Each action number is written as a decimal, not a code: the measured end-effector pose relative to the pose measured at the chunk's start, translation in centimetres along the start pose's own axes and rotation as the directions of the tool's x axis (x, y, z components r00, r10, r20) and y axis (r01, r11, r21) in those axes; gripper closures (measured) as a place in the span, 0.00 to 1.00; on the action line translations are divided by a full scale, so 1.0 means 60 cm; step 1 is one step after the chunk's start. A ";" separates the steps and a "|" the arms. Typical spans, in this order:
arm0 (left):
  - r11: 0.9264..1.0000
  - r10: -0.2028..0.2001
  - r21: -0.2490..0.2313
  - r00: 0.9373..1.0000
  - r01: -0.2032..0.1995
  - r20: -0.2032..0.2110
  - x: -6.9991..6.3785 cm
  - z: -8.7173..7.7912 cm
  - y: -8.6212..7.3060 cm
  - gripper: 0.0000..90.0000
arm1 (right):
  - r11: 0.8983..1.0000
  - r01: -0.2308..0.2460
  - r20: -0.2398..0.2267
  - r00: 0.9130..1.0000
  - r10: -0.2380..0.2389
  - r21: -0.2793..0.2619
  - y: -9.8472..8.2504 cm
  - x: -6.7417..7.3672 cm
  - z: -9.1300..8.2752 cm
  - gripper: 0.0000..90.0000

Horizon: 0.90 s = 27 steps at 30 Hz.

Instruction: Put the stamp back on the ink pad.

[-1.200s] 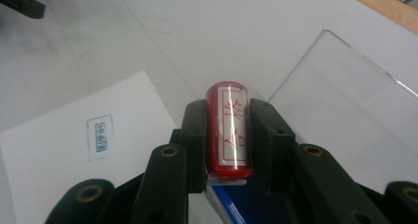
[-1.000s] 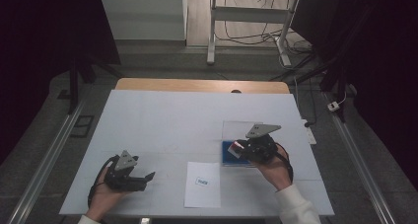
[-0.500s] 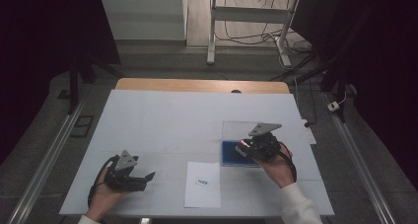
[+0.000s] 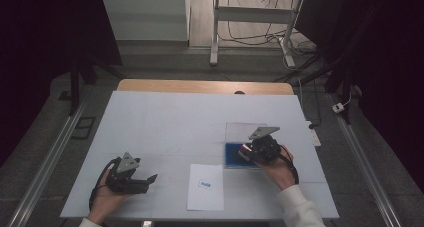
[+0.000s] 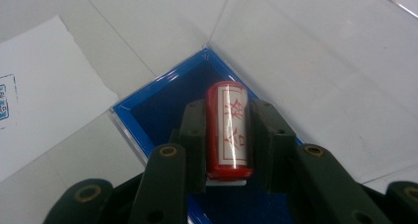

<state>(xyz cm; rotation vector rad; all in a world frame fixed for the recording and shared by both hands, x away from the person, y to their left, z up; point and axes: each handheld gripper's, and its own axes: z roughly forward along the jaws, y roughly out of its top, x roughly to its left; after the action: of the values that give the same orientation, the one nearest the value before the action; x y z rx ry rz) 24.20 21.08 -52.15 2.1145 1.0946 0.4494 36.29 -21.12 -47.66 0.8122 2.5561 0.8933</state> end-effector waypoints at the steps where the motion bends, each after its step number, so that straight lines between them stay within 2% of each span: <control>1: 1.000 0.000 0.000 1.000 0.000 0.000 0.000 0.000 0.000 0.19 | 1.000 0.000 -0.003 1.000 0.000 -0.001 0.000 0.001 0.000 0.75; 3: 1.000 0.000 -0.001 1.000 0.000 -0.001 0.000 -0.001 0.000 0.19 | 1.000 -0.001 -0.023 1.000 0.000 -0.023 0.000 0.001 -0.003 0.69; 7: 1.000 -0.004 -0.005 1.000 0.004 0.000 0.002 -0.001 0.000 0.19 | 0.997 -0.019 -0.027 0.999 0.018 -0.072 -0.001 0.002 -0.016 0.58; 13: 1.000 -0.004 -0.006 1.000 0.004 -0.003 0.000 -0.002 0.000 0.19 | 0.991 -0.034 -0.033 0.999 0.030 -0.127 -0.008 0.002 -0.032 0.49; 16: 1.000 -0.007 -0.010 1.000 0.007 0.001 0.000 -0.002 0.000 0.19 | 0.990 -0.018 -0.021 1.000 0.015 -0.138 -0.014 0.002 -0.038 0.49; 27: 1.000 -0.008 -0.013 1.000 0.008 0.010 -0.003 -0.003 0.001 0.19 | 0.985 -0.024 0.021 0.999 0.028 -0.171 -0.056 -0.002 -0.065 0.48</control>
<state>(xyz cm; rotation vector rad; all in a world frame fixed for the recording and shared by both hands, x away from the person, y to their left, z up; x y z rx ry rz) 24.05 20.99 -52.00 2.0984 1.0913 0.4408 33.22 -25.16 -46.87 0.8010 2.4143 1.0866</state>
